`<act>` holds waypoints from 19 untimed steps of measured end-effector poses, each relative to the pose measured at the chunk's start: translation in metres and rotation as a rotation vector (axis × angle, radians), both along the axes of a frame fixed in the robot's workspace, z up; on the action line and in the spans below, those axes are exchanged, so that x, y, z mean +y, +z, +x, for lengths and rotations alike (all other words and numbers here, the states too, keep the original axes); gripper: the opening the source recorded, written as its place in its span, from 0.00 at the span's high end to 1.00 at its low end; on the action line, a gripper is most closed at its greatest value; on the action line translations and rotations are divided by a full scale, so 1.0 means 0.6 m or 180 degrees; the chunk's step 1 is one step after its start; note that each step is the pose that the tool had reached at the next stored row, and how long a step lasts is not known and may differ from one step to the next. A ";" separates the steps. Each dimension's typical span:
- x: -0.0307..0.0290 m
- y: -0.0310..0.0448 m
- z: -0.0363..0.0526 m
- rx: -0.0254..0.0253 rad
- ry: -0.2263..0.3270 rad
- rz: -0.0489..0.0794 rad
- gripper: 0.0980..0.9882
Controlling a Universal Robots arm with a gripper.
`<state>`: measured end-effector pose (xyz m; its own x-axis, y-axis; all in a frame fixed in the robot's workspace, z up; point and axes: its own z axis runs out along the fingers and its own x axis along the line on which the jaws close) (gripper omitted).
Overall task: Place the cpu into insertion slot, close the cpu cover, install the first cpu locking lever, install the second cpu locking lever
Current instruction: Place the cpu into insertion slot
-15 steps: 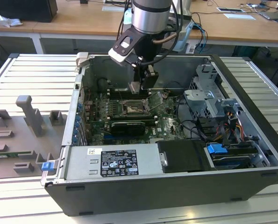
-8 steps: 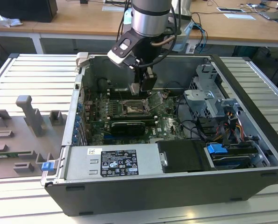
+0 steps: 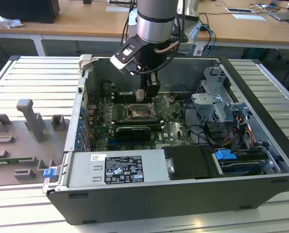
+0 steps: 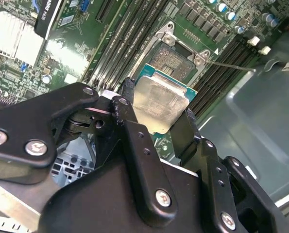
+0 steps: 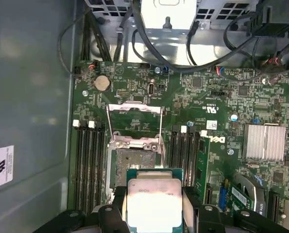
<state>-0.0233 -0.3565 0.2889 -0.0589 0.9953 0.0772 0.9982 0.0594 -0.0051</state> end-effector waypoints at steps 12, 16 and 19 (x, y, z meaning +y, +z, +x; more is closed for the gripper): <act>0.0000 -0.015 -0.001 0.0000 0.0000 0.0000 0.50; 0.0000 -0.017 -0.001 0.0000 0.0000 0.0000 0.50; 0.0000 -0.021 -0.001 0.0000 0.0000 0.0000 0.50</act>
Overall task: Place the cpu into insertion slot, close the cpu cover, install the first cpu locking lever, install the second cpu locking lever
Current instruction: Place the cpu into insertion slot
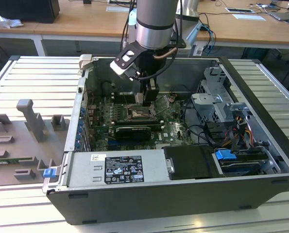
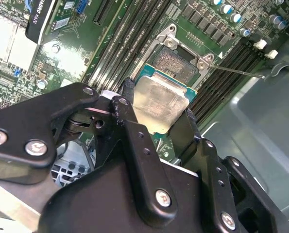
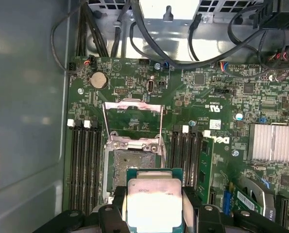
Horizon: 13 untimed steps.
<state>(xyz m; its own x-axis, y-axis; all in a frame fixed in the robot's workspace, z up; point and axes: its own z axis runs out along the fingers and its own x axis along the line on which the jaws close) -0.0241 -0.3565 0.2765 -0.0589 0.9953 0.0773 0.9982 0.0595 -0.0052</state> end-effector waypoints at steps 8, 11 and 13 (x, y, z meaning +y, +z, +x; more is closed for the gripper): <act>0.0001 -0.008 0.000 0.0000 -0.0021 0.0000 0.50; 0.0016 -0.025 0.000 0.0000 -0.0023 0.0000 0.50; 0.0016 -0.029 0.000 0.0000 -0.0023 0.0000 0.50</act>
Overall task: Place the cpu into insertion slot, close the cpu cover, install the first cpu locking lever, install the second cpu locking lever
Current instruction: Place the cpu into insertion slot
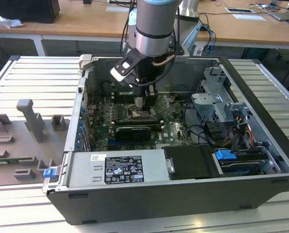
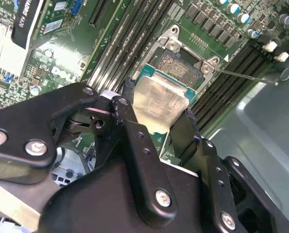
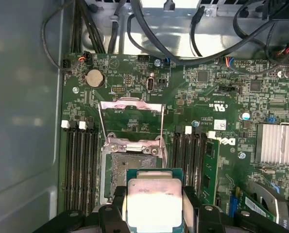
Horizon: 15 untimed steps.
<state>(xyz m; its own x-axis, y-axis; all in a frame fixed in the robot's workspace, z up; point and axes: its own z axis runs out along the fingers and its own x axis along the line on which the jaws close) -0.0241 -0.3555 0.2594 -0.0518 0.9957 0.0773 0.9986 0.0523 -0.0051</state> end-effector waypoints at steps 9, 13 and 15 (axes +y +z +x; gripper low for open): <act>0.0024 -0.015 -0.001 0.0000 -0.0120 -0.0001 0.50; 0.0025 -0.020 -0.001 0.0000 -0.0126 -0.0007 0.50; 0.0029 -0.023 -0.001 0.0000 -0.0127 -0.0007 0.50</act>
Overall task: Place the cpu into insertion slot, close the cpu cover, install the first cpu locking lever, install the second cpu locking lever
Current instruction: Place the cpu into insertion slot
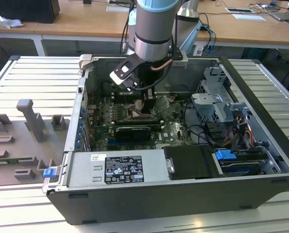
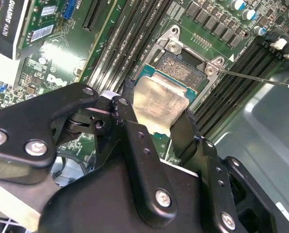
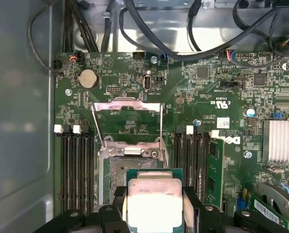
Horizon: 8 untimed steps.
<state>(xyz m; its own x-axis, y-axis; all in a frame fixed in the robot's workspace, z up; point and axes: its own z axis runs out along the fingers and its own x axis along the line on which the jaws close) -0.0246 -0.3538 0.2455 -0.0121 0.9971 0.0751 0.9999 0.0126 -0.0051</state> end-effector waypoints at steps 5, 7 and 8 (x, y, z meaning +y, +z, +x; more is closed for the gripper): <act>0.0054 -0.016 0.000 0.0000 0.0000 -0.0002 0.50; 0.0102 -0.019 0.000 0.0000 0.0000 -0.0002 0.50; 0.0125 -0.020 0.000 0.0000 0.0000 -0.0002 0.50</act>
<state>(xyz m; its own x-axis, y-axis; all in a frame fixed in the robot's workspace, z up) -0.0246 -0.3463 0.2338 -0.0122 0.9972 0.0744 0.9999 0.0126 -0.0052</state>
